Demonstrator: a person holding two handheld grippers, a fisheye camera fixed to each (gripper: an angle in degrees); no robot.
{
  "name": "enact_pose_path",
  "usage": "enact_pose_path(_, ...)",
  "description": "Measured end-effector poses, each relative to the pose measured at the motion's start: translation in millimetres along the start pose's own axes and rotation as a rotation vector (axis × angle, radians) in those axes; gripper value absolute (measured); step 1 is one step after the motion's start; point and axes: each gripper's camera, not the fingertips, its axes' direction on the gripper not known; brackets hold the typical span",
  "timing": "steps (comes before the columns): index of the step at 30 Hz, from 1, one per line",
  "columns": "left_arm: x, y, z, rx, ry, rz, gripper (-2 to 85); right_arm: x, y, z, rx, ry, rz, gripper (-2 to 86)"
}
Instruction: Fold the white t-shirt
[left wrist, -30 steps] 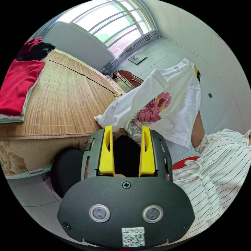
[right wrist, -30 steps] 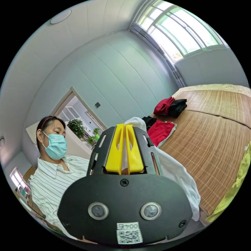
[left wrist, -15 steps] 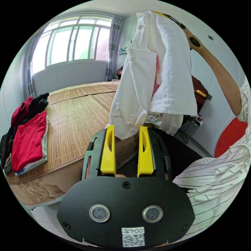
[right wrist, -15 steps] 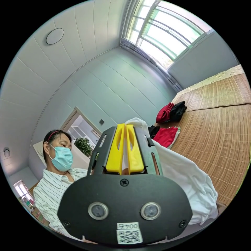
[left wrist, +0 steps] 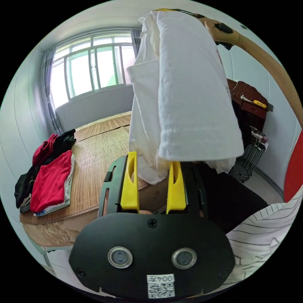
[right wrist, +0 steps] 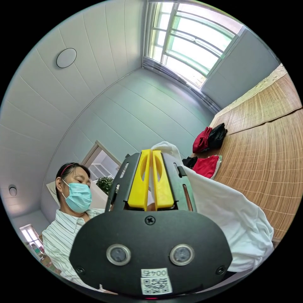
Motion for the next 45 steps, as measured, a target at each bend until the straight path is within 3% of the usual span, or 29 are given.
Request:
enact_pose_path(9,-37.5,-14.6,-33.4,-0.030,-0.094,-0.085,1.8,-24.5,-16.6,4.2,-0.014,0.114,-0.034,-0.6)
enact_pose_path(15,-136.6,-56.4,-79.2,0.027,0.208,-0.434,0.1,-84.5,-29.4,-5.9,-0.047,0.373,-0.148,-0.6)
enact_pose_path(18,-164.2,-88.0,-109.9,0.082,0.237,-0.496,-0.1,-125.9,-36.6,-5.0,-0.064,0.532,-0.227,-0.6)
enact_pose_path(23,-179.1,-157.0,-174.7,0.196,0.279,-0.473,-0.3,-204.4,-45.9,27.9,-0.090,0.796,-0.401,-0.6)
enact_pose_path(33,-155.8,-265.8,-373.4,0.511,0.140,-0.098,-0.3,-380.1,-31.3,101.4,0.103,1.181,-0.856,-0.7)
enact_pose_path(39,-156.6,-271.3,-453.6,0.584,0.079,-0.062,-0.3,-440.0,-4.6,145.6,0.199,1.187,-1.025,-0.8)
enact_pose_path(45,-157.2,-246.7,-499.7,0.617,0.003,-0.090,-0.3,-463.8,26.2,193.9,0.163,1.194,-1.151,-0.8)
